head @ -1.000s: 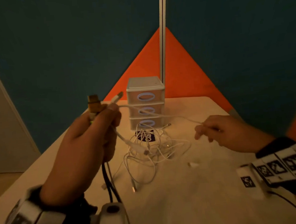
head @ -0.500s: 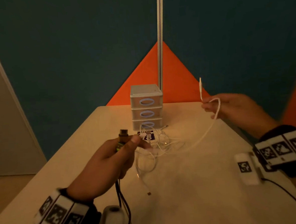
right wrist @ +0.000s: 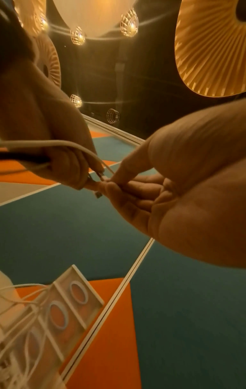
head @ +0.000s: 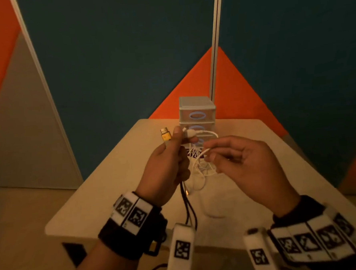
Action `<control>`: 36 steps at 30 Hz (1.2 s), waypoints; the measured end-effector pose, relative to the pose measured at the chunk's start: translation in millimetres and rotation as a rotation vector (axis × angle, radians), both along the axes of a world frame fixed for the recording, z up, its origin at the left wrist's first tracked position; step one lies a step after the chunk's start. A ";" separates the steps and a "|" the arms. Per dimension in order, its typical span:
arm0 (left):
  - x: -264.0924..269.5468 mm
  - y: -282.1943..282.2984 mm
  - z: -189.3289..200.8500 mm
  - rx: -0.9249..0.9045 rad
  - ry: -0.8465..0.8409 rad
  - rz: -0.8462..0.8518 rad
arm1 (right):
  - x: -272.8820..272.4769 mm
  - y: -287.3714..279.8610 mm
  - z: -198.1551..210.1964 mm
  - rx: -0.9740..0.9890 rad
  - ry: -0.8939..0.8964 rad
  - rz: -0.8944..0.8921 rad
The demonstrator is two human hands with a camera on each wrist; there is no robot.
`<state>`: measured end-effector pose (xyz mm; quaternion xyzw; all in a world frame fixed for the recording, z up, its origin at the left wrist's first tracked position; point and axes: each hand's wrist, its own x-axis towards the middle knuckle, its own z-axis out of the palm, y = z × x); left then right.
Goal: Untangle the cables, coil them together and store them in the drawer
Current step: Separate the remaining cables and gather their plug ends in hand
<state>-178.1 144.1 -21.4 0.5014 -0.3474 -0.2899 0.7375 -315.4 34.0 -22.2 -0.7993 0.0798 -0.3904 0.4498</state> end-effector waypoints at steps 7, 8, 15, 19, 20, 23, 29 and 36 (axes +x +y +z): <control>6.1 -1.8 -6.3 0.008 -0.183 0.298 | 4.7 31.7 -31.9 0.061 -0.009 -0.024; 7.7 -1.4 -7.6 0.001 -0.198 0.329 | 3.9 33.1 -34.5 0.068 0.019 -0.019; 6.0 12.3 -10.8 -0.142 -0.126 0.245 | -15.5 42.6 -56.1 0.177 0.278 0.183; 18.3 18.9 -4.6 -0.160 -0.048 0.308 | -37.9 44.5 -71.3 -0.009 0.427 0.261; 22.2 21.1 -2.6 -0.150 -0.051 0.337 | -44.6 43.5 -72.9 -0.036 0.439 0.250; 34.0 27.4 2.8 -0.138 -0.021 0.382 | -67.3 38.0 -76.9 -0.022 0.489 0.270; 48.5 35.6 7.5 -0.209 0.160 0.182 | -98.8 36.2 -94.9 0.115 0.553 0.283; 35.0 26.0 -7.8 -0.051 0.158 -0.003 | -99.5 40.3 -140.9 -0.134 0.955 0.297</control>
